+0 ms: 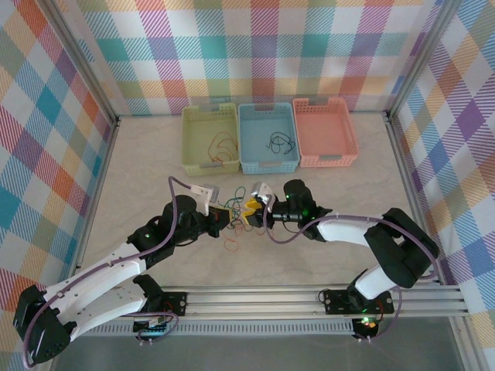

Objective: Untangle the cables

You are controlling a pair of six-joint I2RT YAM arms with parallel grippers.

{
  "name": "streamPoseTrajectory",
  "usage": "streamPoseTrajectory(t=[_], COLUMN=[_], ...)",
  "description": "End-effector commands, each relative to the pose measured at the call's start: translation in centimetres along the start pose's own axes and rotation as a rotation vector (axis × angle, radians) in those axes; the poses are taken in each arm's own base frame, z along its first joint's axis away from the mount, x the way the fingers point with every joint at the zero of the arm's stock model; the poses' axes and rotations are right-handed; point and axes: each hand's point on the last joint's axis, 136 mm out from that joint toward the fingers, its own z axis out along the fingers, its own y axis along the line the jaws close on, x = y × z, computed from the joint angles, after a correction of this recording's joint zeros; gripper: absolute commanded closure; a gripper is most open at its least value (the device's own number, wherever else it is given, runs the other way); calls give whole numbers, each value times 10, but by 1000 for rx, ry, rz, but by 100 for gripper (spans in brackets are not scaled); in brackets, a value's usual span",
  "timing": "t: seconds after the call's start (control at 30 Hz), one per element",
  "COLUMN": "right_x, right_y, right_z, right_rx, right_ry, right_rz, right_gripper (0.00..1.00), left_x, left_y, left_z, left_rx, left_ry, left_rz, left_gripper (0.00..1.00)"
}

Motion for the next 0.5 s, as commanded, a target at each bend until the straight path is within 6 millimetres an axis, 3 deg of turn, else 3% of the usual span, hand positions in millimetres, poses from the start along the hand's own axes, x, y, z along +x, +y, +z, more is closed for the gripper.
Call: streamPoseTrajectory(t=[0.0, 0.2, 0.27, 0.47], right_x=[-5, -6, -16, -29], right_y=[-19, -40, -48, -58], right_z=[2, -14, -25, -51], right_rx=[109, 272, 349, 480], right_ry=[1, -23, -69, -150], right_rz=[-2, -24, -48, -72], right_gripper=[67, 89, 94, 97], left_x=[-2, -2, -3, -3], left_y=[-6, -6, -5, 2], left_z=[-2, -2, -3, -1], left_rx=[27, 25, 18, -22], left_ry=[-15, -16, -19, -13], left_rz=[18, 19, 18, 14], left_gripper=[100, 100, 100, 100])
